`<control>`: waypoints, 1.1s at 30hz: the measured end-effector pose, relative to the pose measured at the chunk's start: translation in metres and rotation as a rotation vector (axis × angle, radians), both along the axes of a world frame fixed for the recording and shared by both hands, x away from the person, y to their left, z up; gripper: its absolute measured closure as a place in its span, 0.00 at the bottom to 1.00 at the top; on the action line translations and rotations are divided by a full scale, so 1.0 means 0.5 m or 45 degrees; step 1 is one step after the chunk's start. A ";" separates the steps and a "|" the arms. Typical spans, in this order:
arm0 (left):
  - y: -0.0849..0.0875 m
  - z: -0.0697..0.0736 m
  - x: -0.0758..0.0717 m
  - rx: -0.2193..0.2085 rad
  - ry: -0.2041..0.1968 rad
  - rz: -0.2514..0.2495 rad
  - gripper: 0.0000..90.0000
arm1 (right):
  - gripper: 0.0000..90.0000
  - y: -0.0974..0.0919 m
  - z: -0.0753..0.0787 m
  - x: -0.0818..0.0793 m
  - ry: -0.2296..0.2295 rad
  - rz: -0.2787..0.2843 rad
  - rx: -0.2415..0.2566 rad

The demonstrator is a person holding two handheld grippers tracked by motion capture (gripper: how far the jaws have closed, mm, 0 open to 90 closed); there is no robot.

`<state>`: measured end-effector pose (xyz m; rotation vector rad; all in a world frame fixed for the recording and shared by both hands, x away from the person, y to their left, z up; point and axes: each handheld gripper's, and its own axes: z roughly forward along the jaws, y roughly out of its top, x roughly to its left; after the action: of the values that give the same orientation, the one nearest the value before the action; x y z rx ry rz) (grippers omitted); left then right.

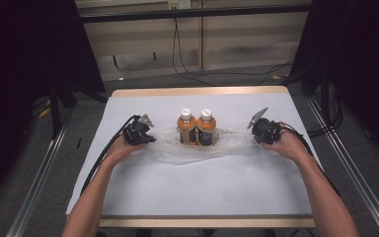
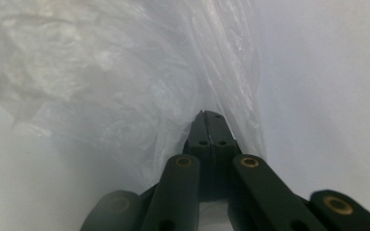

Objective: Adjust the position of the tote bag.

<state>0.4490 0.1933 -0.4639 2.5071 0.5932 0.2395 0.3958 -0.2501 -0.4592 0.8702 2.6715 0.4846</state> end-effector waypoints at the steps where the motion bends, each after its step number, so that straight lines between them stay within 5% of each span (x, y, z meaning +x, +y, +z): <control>1: 0.002 0.001 -0.001 -0.030 -0.011 0.003 1.00 | 1.00 -0.003 0.001 -0.002 -0.005 -0.008 0.024; 5: 0.010 0.011 -0.018 -0.153 -0.018 0.006 1.00 | 1.00 -0.018 0.011 -0.006 -0.021 -0.019 0.146; 6: 0.010 0.011 -0.018 -0.153 -0.018 0.006 1.00 | 1.00 -0.018 0.011 -0.006 -0.021 -0.019 0.146; 7: 0.013 0.017 -0.022 -0.148 -0.018 -0.013 1.00 | 1.00 -0.019 0.020 -0.011 -0.036 -0.020 0.213; 11: 0.010 0.027 -0.038 -0.232 -0.046 -0.014 1.00 | 1.00 -0.017 0.030 -0.016 -0.061 -0.018 0.293; 16: 0.015 0.051 -0.056 -0.358 -0.058 -0.024 1.00 | 1.00 -0.020 0.054 -0.026 -0.116 0.001 0.468; 21: 0.013 0.074 -0.079 -0.429 -0.104 -0.050 1.00 | 1.00 -0.012 0.069 -0.033 -0.149 0.010 0.559; 24: -0.016 0.093 -0.107 -0.511 -0.106 -0.102 1.00 | 1.00 0.000 0.078 -0.034 -0.156 0.034 0.601; 27: -0.055 0.093 -0.120 -0.518 -0.087 -0.168 1.00 | 1.00 0.021 0.087 -0.031 -0.150 0.059 0.615; 33: -0.141 0.069 -0.128 -0.442 -0.067 -0.246 1.00 | 1.00 0.066 0.104 -0.010 -0.143 0.100 0.635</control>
<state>0.3850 0.1229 -0.4296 2.1950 0.3345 0.1173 0.3908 -0.2168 -0.4071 0.8293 2.5229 1.2158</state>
